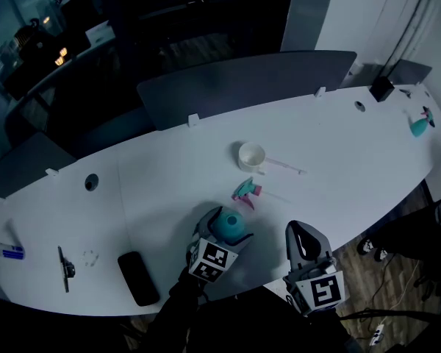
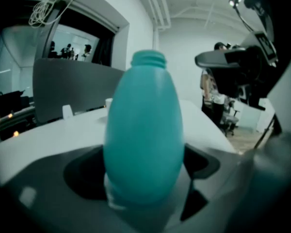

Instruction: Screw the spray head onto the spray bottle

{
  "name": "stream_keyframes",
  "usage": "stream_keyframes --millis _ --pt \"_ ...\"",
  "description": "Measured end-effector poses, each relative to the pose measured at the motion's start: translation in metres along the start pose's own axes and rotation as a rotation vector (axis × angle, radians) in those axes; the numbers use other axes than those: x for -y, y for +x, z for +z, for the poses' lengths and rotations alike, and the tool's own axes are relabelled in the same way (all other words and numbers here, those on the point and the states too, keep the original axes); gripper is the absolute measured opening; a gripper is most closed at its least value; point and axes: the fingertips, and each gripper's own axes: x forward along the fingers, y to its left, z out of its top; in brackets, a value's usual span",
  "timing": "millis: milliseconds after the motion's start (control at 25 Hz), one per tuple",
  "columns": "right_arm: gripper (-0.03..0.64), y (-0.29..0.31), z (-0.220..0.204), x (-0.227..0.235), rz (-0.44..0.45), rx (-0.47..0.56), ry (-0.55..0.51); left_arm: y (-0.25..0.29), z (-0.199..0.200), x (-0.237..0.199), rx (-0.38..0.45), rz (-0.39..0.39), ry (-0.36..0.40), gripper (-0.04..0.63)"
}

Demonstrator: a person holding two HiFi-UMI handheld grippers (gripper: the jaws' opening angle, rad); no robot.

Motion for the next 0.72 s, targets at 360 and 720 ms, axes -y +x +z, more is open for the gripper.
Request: stream_keyframes --millis 360,720 --pt "0.014 0.064 -0.025 0.001 0.383 -0.327 -0.341 -0.001 -0.006 0.004 -0.043 0.001 0.045 0.417" --pt "0.109 0.137 -0.091 -0.02 0.72 -0.861 -0.459 -0.011 -0.013 0.006 -0.037 -0.021 0.041 0.417"
